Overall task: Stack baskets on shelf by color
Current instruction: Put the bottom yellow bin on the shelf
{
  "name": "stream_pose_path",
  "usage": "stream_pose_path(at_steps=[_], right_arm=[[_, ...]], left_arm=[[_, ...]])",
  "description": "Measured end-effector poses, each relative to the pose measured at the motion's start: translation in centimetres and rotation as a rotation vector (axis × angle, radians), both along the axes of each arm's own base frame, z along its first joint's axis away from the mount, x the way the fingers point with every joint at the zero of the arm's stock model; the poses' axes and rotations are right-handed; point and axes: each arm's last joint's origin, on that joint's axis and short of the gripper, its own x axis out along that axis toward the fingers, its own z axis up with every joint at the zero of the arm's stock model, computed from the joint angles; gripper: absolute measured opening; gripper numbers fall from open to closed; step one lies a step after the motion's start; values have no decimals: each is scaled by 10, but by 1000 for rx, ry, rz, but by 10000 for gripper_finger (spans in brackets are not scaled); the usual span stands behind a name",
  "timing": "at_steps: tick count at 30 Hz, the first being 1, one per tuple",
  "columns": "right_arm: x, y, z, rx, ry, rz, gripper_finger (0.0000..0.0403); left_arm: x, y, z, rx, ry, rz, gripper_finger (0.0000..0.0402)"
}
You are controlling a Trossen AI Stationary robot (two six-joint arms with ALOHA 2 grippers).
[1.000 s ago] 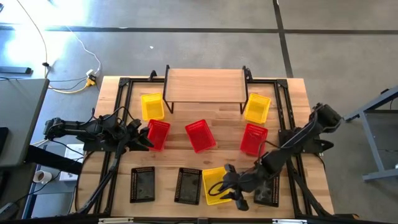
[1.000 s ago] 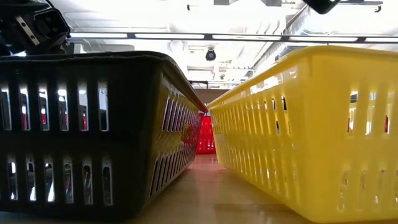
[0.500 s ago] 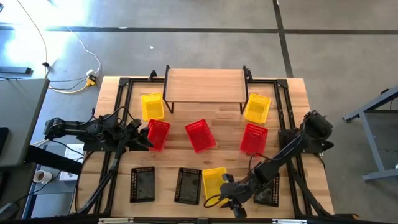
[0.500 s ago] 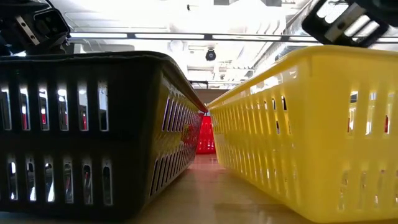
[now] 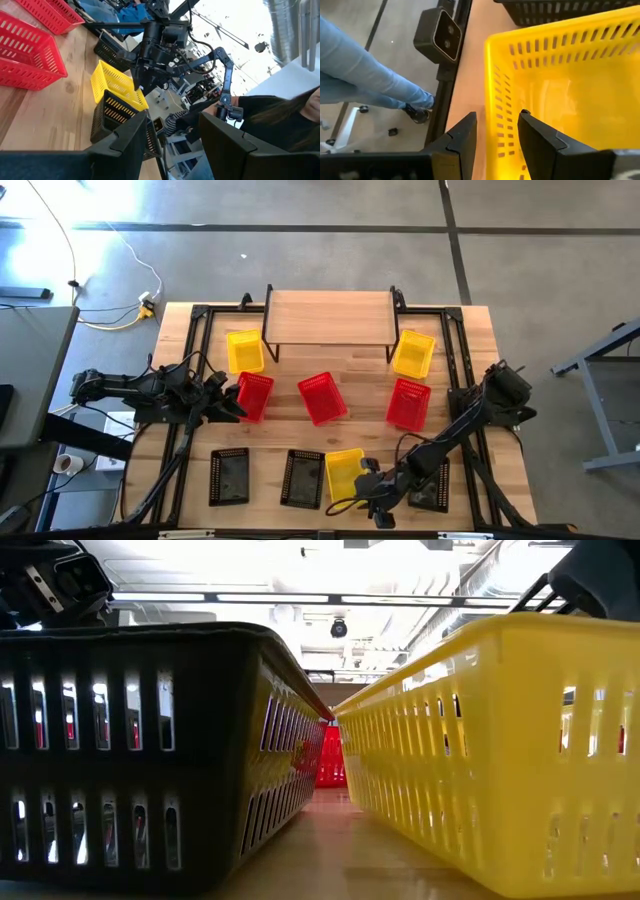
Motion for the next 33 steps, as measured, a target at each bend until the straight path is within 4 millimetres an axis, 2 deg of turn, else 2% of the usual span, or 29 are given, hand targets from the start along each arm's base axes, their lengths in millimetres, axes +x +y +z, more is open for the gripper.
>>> stream_pose_path(at_steps=[7, 23, 26, 31, 33], right_arm=[[0, 0, -1, -9, -1, 9, 128], [2, 1, -18, -43, 43, 3, 125], [2, 1, -18, -38, 46, -1, 101], [1, 2, -18, -15, 63, 25, 19], [1, 2, -18, -13, 63, 26, 9]], left_arm=[[0, 0, 0, 0, 0, 0, 170], [0, 0, 0, 0, 0, 0, 170], [0, 0, 0, 0, 0, 0, 170], [0, 0, 0, 0, 0, 0, 170], [0, 0, 0, 0, 0, 0, 170]])
